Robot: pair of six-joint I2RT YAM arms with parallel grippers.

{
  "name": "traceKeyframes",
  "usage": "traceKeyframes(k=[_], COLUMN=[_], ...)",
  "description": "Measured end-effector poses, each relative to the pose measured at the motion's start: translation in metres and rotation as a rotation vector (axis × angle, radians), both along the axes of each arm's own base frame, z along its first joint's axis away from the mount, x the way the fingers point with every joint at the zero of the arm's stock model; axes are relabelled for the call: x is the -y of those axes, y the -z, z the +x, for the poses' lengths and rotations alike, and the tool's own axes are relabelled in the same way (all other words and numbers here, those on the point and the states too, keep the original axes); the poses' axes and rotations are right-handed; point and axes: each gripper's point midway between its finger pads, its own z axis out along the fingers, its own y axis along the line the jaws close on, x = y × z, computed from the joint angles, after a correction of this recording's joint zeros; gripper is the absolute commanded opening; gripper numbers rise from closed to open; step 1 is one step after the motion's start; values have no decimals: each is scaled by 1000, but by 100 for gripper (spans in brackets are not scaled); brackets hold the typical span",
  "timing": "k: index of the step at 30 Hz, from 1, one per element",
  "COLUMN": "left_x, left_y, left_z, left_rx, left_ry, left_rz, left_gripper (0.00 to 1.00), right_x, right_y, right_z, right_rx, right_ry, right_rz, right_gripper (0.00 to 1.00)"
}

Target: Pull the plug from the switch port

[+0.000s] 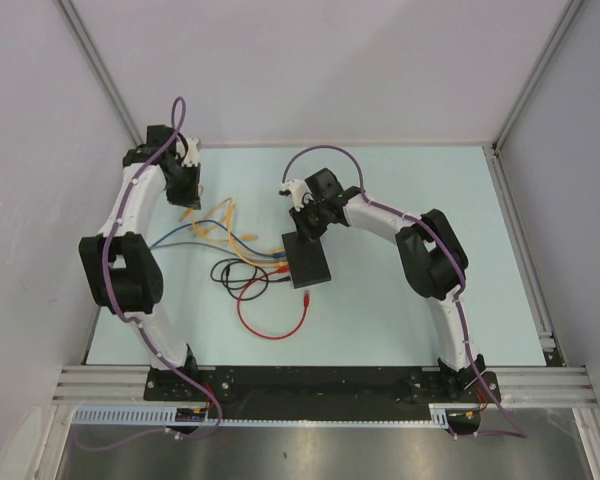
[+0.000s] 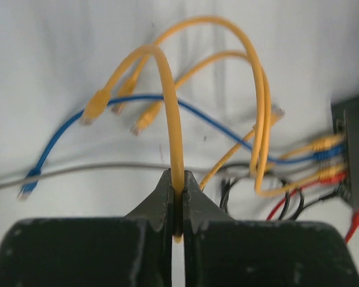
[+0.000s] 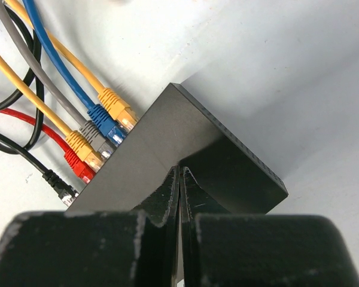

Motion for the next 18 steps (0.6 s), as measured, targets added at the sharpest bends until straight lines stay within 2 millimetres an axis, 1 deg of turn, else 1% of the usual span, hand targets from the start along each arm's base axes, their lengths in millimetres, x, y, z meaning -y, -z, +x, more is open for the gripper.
traceKeyframes(k=[2,3,8,9,11,14,18], left_x=[-3,-6,-25,-30,-41,-60,-77], left_y=[-13,-15,-11,-16,-31,-76,-154], left_z=[-19,-27,-66,-70,-69,-49,-22], left_rx=[-26,-51,-203,-218,-208,-96,131], left_ry=[67,98,199,209,211,189,105], left_rz=[36,58,176,205,269,389,518], left_gripper=[0,0,0,0,0,0,1], right_x=[1,1,2,2,2,2,2], right_y=[0,0,0,0,0,0,0], right_z=[0,0,1,1,1,1,1], right_rx=[-2,-2,-3,-3,-3,-3,-3], right_ry=[2,2,4,4,4,4,3], right_rz=[-1,-1,-2,-2,-2,-2,-2], right_gripper=[0,0,0,0,0,0,0])
